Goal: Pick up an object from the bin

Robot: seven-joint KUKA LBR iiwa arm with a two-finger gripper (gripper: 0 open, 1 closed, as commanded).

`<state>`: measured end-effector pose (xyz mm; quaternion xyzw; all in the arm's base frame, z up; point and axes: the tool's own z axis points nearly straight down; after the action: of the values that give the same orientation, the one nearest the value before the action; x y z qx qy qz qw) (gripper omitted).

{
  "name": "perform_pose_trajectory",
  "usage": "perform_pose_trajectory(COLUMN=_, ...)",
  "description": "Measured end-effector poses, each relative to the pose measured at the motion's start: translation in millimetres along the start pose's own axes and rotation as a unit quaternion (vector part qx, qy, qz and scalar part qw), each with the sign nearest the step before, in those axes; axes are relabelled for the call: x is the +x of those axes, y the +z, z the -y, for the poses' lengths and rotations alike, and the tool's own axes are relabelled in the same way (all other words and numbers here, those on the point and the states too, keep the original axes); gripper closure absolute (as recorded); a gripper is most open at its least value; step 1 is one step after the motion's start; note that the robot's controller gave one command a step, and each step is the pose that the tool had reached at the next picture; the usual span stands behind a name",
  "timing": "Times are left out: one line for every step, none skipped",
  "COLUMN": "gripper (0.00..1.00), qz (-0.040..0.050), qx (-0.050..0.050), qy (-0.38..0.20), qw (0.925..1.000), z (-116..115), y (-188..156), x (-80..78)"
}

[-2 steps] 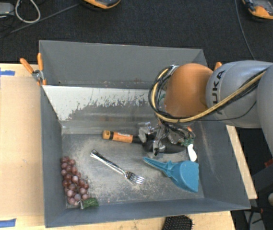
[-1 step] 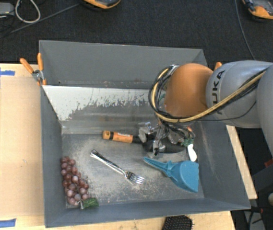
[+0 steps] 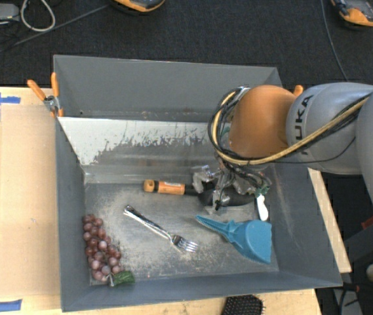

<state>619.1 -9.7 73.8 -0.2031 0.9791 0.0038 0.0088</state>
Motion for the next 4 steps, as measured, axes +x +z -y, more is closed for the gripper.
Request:
perform_pose_trajectory(gripper=1.0, qz=0.0031, qx=0.001, qy=0.003, qw=1.0, z=3.3, y=-0.3, x=-4.8)
perform_pose_trajectory(gripper=1.0, qz=0.0063, qx=0.0, qy=-0.016, qw=0.9999, z=9.3, y=-0.6, x=-2.4)
perform_pose_trajectory(gripper=1.0, qz=0.0068, qx=0.0, qy=-0.014, qw=0.9999, z=9.6, y=-0.6, x=-2.1)
perform_pose_trajectory(gripper=1.0, qz=0.0049, qx=0.0, qy=-0.132, qw=0.9912, z=5.0, y=-38.3, x=28.8)
